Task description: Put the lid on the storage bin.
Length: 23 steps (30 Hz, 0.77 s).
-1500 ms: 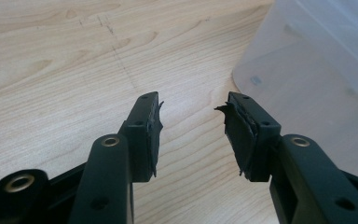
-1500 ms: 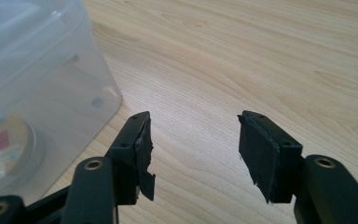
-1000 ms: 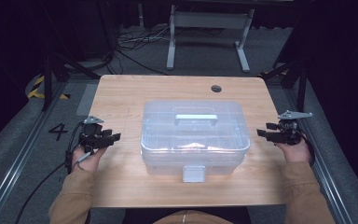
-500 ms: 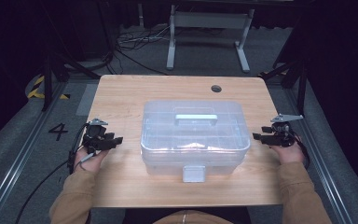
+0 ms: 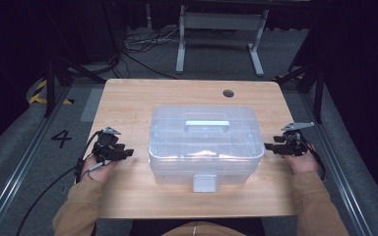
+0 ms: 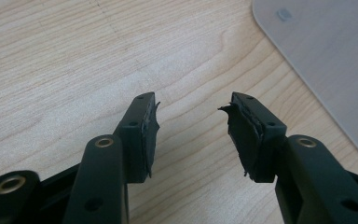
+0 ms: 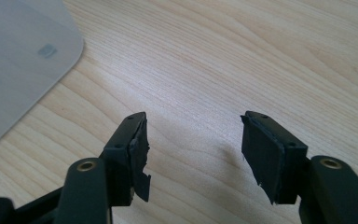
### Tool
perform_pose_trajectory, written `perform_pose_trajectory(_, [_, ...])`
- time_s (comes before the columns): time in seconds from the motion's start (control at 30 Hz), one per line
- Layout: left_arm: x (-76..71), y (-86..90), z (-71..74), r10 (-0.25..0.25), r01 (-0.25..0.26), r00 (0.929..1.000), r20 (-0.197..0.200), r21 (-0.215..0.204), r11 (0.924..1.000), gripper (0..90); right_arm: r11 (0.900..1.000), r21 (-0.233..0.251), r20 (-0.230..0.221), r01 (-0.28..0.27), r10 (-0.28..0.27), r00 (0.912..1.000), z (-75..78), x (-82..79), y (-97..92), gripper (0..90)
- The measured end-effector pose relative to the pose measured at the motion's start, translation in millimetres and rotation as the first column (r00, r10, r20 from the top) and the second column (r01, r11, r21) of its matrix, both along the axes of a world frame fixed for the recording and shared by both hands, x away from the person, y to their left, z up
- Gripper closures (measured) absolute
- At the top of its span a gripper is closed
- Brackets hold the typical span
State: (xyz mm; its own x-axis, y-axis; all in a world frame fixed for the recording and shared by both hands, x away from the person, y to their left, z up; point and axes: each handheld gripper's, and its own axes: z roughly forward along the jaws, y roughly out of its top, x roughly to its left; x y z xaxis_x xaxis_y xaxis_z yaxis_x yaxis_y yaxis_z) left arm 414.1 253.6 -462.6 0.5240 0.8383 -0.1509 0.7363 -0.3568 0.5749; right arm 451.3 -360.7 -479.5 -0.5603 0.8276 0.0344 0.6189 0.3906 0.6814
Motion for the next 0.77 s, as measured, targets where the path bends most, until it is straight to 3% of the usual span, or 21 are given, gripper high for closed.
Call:
perform_pose_trajectory(0.57, [2.7,-3.2,-6.0,-0.022,0.023,0.9965,-0.081,0.012,0.9997,50.8,0.9986,-0.043,-0.038,-0.029,0.028,0.9989,-6.2,2.1,4.4,40.1])
perform_pose_trajectory(0.77, [3.8,-2.6,-2.9,-0.014,0.014,0.9982,-0.058,0.000,0.9999,49.8,0.9989,-0.042,-0.021,-0.020,0.019,0.9996,-3.5,-0.2,3.4,39.7])
